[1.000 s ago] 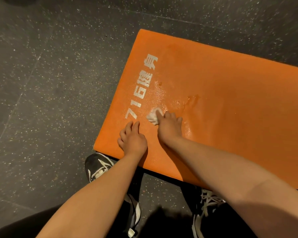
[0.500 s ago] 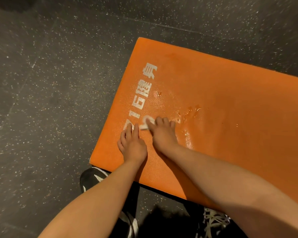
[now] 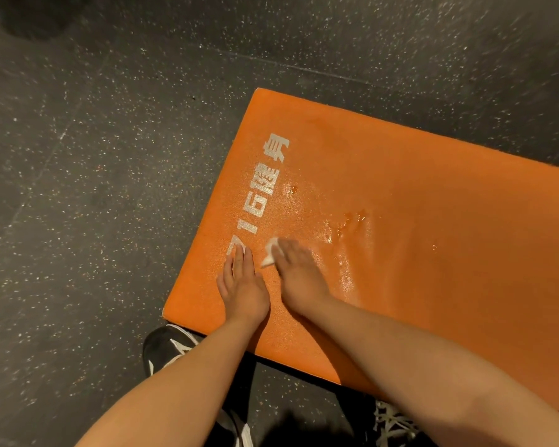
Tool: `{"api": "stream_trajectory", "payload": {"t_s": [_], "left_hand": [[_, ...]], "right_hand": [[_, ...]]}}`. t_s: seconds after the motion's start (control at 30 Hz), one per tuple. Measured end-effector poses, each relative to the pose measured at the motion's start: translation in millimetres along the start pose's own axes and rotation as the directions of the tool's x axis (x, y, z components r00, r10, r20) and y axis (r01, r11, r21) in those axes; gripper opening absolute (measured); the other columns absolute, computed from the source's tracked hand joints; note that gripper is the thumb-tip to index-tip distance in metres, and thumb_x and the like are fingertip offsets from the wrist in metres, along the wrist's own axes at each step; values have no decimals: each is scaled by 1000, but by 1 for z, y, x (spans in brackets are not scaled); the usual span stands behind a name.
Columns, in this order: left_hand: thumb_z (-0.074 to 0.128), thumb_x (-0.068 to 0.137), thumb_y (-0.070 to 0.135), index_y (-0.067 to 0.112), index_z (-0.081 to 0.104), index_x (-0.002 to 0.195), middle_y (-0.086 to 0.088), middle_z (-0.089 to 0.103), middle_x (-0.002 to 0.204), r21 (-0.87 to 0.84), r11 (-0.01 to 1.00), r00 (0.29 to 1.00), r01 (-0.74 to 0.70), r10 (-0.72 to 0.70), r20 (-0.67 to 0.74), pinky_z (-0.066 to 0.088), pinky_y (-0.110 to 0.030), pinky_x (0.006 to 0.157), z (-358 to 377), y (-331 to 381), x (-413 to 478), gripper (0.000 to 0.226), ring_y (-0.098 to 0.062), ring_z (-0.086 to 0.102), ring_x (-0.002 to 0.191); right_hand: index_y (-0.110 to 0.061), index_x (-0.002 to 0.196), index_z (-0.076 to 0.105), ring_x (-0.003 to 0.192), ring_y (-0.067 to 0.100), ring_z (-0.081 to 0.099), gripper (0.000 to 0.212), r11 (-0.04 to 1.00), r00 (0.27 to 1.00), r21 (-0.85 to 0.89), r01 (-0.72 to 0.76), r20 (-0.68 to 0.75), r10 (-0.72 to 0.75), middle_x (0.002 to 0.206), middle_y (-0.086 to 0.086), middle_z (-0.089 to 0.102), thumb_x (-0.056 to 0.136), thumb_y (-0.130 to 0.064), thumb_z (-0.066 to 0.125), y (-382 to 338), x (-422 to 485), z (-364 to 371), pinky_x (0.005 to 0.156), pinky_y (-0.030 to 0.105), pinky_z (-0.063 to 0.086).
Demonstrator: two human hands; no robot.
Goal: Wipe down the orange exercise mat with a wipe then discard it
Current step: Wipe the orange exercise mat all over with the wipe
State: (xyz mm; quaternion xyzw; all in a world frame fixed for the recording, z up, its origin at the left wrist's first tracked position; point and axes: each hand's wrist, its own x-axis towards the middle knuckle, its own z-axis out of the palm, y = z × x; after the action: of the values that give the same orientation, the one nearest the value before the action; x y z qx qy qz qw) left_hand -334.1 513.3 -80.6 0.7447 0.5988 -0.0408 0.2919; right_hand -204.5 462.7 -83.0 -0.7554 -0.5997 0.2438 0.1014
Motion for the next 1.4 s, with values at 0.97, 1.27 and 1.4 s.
{"api": "stream_trajectory", "payload": {"t_s": [0.97, 1.27, 1.4], "left_hand": [[46, 100, 23, 27, 24, 158, 7, 10, 167, 16, 1000, 1000, 25, -25, 17, 6, -44, 121, -13, 5, 5, 62, -23, 9, 150], [46, 100, 25, 32, 22, 158, 8, 6, 167, 45, 996, 997, -71, 70, 42, 12, -49, 117, -24, 28, 34, 62, -25, 9, 148], [45, 101, 33, 36, 14, 159, 10, 4, 167, 104, 993, 996, -59, 52, 74, 14, -46, 114, -27, 27, 46, 66, -24, 12, 145]], "right_hand": [[-16, 163, -1, 153, 18, -21, 61, 963, 963, -9, -269, 11, 269, 169, 3, -14, 109, -23, 26, 12, 22, -13, 125, 53, -8], [-27, 163, -1, 153, 15, -19, 60, 993, 998, -113, -44, 33, 48, 169, -5, -10, 110, -26, 28, 29, 41, -16, 122, 50, -16], [-20, 163, -3, 155, 20, -17, 68, 931, 931, -42, -363, -57, 361, 170, 1, -12, 106, -18, 34, 46, 60, -33, 123, 55, -8]]}}
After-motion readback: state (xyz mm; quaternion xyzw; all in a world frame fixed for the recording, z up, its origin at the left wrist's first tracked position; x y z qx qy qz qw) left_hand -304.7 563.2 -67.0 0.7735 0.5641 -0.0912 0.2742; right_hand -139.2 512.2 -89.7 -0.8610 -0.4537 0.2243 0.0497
